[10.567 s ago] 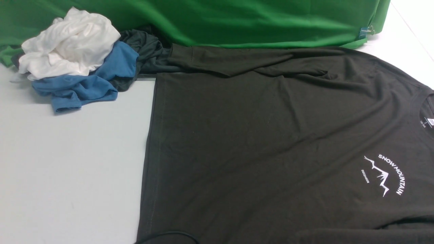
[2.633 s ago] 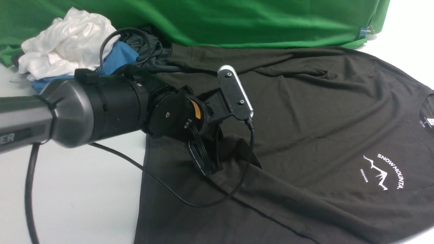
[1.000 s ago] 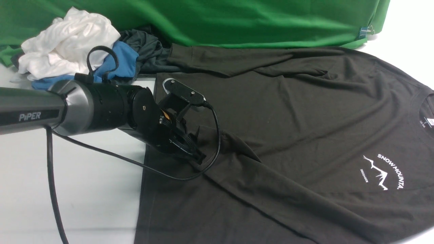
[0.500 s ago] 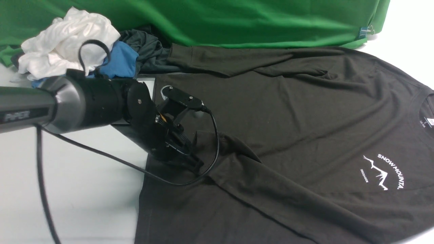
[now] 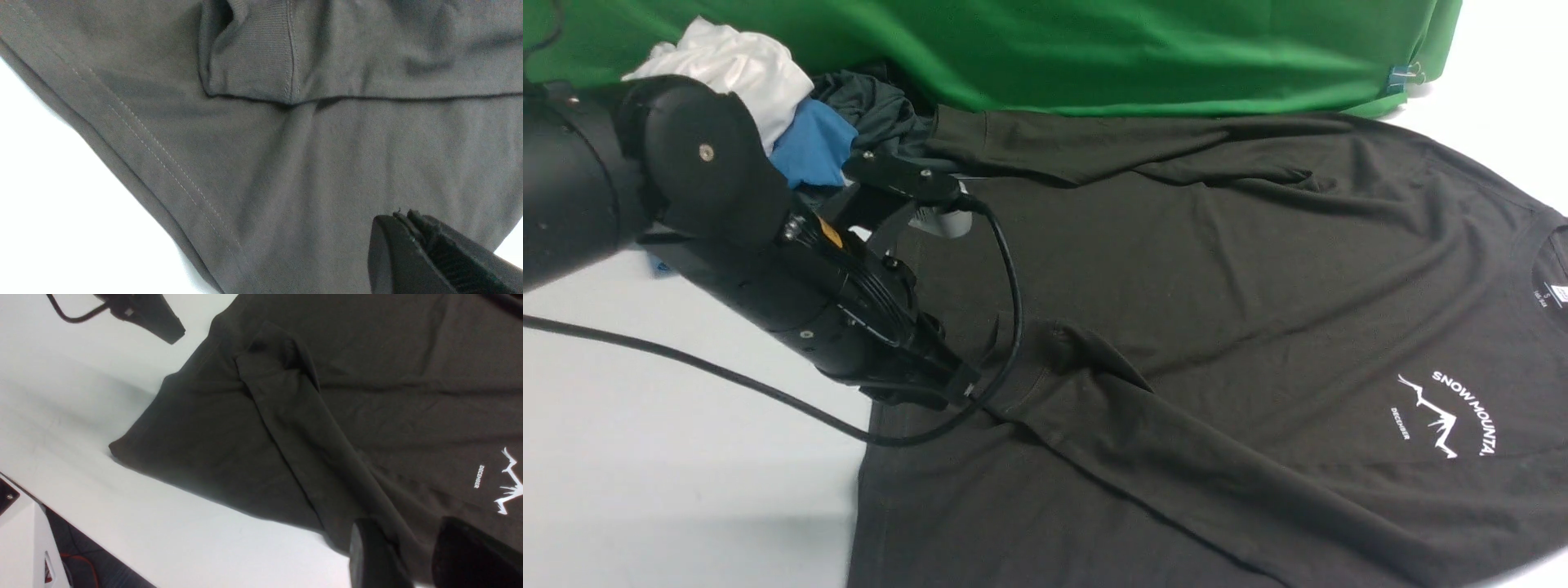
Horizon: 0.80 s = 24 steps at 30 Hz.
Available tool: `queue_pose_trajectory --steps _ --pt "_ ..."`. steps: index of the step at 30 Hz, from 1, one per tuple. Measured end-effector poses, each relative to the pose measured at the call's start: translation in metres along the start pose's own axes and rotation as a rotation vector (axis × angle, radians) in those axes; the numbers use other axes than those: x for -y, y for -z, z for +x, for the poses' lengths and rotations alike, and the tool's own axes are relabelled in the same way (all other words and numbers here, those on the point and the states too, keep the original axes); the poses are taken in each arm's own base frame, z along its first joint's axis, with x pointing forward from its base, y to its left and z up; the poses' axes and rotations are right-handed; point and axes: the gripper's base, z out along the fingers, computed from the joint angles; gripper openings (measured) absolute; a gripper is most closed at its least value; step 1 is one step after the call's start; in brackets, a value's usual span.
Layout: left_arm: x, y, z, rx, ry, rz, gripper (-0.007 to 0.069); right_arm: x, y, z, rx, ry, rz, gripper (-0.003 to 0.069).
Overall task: Fold a long-sleeved shirt on a white desktop.
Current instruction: 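Fold the left side of the black T-shirt inward over its body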
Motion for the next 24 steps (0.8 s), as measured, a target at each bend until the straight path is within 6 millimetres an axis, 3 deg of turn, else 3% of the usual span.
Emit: queue_pose_trajectory --steps 4,7,9,11,16,20,24 --pt "-0.006 -0.014 -0.008 0.044 -0.016 -0.019 0.0034 0.000 0.000 -0.002 0.018 0.015 0.001 0.0242" --pt "-0.016 -0.050 -0.013 0.023 -0.043 -0.021 0.0135 0.000 0.000 -0.004 0.039 0.025 0.001 0.0242" --pt "-0.019 -0.058 -0.014 0.018 -0.043 -0.026 0.0165 0.000 0.000 -0.004 0.042 0.025 0.001 0.0242" --pt "-0.027 -0.083 -0.014 0.002 -0.044 -0.049 0.0275 0.000 0.000 -0.004 0.045 0.025 0.002 0.0242" --pt "-0.039 -0.108 -0.018 0.040 -0.052 -0.105 0.0405 0.000 0.000 -0.004 0.046 0.024 -0.001 0.0242" --pt "-0.042 -0.117 -0.019 0.065 -0.032 -0.116 0.0426 0.000 0.000 -0.004 0.049 0.024 -0.001 0.0242" --pt "-0.043 -0.122 -0.019 0.071 -0.014 -0.115 0.0398 0.000 0.000 -0.005 0.050 0.025 -0.001 0.0242"
